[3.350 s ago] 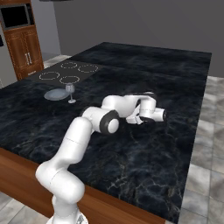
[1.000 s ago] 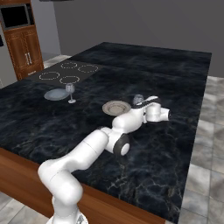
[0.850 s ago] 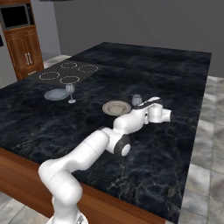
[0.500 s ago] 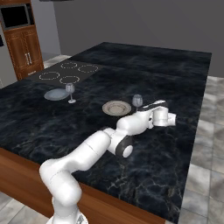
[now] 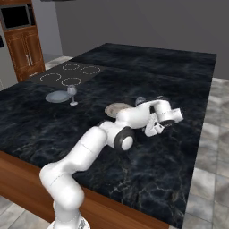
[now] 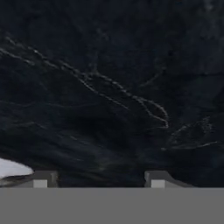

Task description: Retrieve the wine glasses from the counter and place one next to each plate.

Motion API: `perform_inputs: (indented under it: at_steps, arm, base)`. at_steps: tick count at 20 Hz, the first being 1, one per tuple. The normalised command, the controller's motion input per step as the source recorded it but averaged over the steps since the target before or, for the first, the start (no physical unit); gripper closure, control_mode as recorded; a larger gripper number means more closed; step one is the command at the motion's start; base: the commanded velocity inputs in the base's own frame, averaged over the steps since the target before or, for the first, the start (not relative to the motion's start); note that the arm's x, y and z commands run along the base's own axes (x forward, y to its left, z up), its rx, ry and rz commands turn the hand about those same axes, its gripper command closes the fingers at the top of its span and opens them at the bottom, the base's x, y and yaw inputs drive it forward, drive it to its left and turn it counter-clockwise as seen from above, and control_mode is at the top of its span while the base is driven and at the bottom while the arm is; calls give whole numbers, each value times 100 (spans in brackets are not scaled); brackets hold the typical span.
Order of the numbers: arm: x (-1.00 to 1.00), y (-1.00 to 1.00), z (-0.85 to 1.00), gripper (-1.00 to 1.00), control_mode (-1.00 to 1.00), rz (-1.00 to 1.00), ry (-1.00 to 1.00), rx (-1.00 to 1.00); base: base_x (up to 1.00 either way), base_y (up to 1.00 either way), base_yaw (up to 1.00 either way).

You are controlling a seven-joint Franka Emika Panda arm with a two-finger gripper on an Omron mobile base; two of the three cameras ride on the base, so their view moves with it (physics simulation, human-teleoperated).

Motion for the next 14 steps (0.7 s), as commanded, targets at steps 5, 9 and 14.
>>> perform_inputs:
  at_steps: [5,9,14]
  arm:
    - [-100,7,-100,-100,-100,-6,0,-71]
    - [-100,-36,-56,-100,-100,0,-2,-42]
    - [-100,-30,75,-100,-100,0,-11,-11]
  base:
    - [0,0,0]
    - [0,0,0]
    - [0,0,0]
